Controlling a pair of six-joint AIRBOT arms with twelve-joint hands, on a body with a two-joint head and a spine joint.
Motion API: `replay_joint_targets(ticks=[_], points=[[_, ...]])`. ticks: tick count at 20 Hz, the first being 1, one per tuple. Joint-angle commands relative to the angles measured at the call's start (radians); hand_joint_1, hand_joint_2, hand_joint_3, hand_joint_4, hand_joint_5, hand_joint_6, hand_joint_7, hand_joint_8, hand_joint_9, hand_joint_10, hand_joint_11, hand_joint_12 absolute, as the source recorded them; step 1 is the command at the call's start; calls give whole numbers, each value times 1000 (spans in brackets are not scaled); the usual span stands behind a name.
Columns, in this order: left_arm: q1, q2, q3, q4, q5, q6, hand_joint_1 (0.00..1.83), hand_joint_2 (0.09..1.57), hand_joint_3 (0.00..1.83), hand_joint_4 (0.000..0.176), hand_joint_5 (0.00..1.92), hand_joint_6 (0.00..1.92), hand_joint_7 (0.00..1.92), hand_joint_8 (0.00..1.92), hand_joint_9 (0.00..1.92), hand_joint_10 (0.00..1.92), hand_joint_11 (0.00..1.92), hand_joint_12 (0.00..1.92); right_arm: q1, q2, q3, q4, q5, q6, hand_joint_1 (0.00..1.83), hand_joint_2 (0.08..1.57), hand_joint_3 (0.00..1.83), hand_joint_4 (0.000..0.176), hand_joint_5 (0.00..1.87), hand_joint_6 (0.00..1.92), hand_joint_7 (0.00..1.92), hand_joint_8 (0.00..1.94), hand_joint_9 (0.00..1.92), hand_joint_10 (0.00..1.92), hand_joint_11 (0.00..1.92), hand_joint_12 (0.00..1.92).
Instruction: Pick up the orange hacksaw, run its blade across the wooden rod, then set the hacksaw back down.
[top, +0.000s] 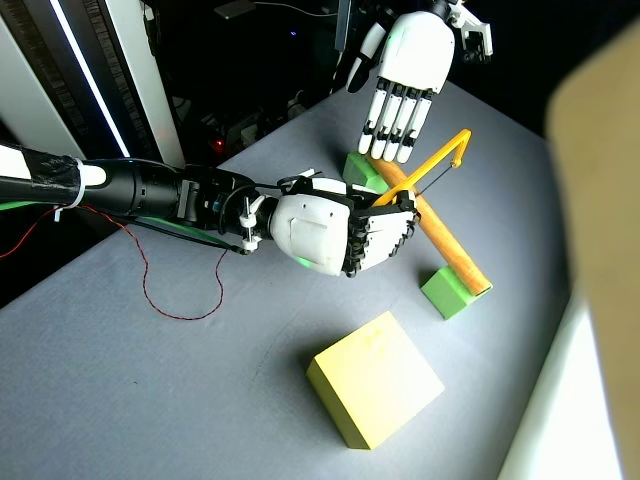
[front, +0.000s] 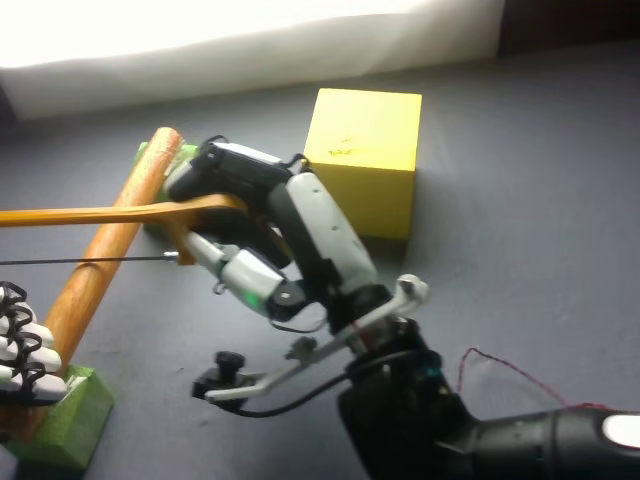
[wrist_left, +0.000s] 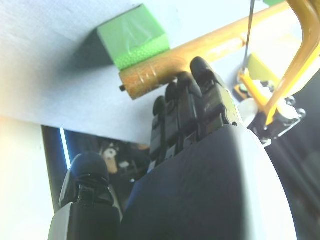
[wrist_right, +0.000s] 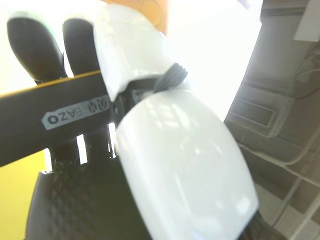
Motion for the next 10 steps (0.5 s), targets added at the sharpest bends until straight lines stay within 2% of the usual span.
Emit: replay_joint_targets(ticks=[1, 2, 5, 8, 10], points=[[-3, -4, 6, -28, -3, 3, 119, 1285, 1, 0, 200, 5, 207, 1, 194, 2, 0, 463, -6, 16, -12, -58, 108, 8, 1366, 1171, 0, 0, 696, 1150, 869, 1104, 954, 1326, 996, 1340], [-3, -4, 5, -28, -3, 3, 104, 1291, 3, 0, 159, 0, 175, 0, 173, 1, 0, 419, -16, 35, -27, -63, 111, 7, 1365, 1175, 1, 0, 689, 1163, 854, 1126, 955, 1324, 994, 1338], [-3, -4, 6, -28, -3, 3, 112, 1295, 1, 0, 164, 2, 185, 3, 186, 4, 0, 509, -42, 88, -74, -64, 130, -3, 1364, 1180, 0, 0, 671, 1183, 846, 1141, 949, 1331, 985, 1324], [-4, -4, 5, -28, -3, 3, 92, 1293, 1, 0, 162, 0, 168, 0, 173, 0, 0, 434, -63, 137, -120, -65, 143, -10, 1367, 1169, 0, 0, 698, 1169, 860, 1116, 972, 1285, 989, 1303], [-5, -4, 5, -28, -3, 3, 92, 1296, 1, 0, 170, 3, 186, 5, 184, 4, 0, 491, -85, 184, -162, -66, 166, -13, 1366, 1173, 1, 0, 685, 1186, 850, 1129, 968, 1295, 1008, 1310]])
